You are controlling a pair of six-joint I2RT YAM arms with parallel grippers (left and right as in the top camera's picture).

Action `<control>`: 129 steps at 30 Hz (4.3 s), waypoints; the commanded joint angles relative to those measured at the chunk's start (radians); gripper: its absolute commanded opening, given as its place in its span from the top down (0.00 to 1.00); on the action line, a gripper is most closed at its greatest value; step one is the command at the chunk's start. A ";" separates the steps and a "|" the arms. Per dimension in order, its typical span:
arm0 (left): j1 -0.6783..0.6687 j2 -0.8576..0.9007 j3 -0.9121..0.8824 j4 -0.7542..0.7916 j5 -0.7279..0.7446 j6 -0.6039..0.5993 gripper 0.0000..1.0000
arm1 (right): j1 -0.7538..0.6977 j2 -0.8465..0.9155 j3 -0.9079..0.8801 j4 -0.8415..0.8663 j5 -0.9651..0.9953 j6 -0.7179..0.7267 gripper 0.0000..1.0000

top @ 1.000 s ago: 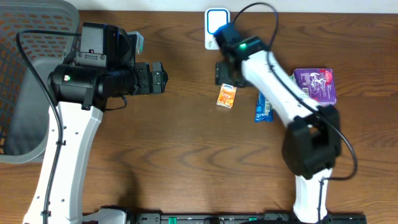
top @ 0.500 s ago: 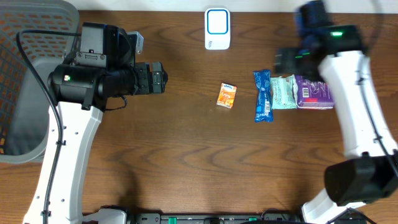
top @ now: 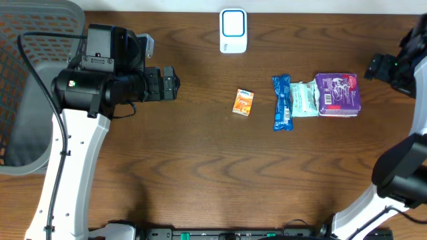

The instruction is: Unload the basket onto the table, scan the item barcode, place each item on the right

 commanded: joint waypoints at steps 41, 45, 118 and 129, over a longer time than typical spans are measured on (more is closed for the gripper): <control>0.003 0.002 -0.002 -0.002 -0.009 -0.002 0.02 | 0.073 -0.023 -0.003 0.056 -0.704 -0.146 0.99; 0.003 0.002 -0.002 -0.002 -0.009 -0.002 0.02 | 0.182 -0.037 -0.003 0.084 -0.705 -0.025 0.99; 0.002 0.002 -0.002 -0.002 -0.009 -0.002 0.02 | 0.456 -0.025 -0.110 0.064 0.328 0.190 0.14; 0.002 0.002 -0.002 -0.002 -0.009 -0.002 0.02 | 0.063 -0.016 -0.154 0.028 -0.146 0.071 0.14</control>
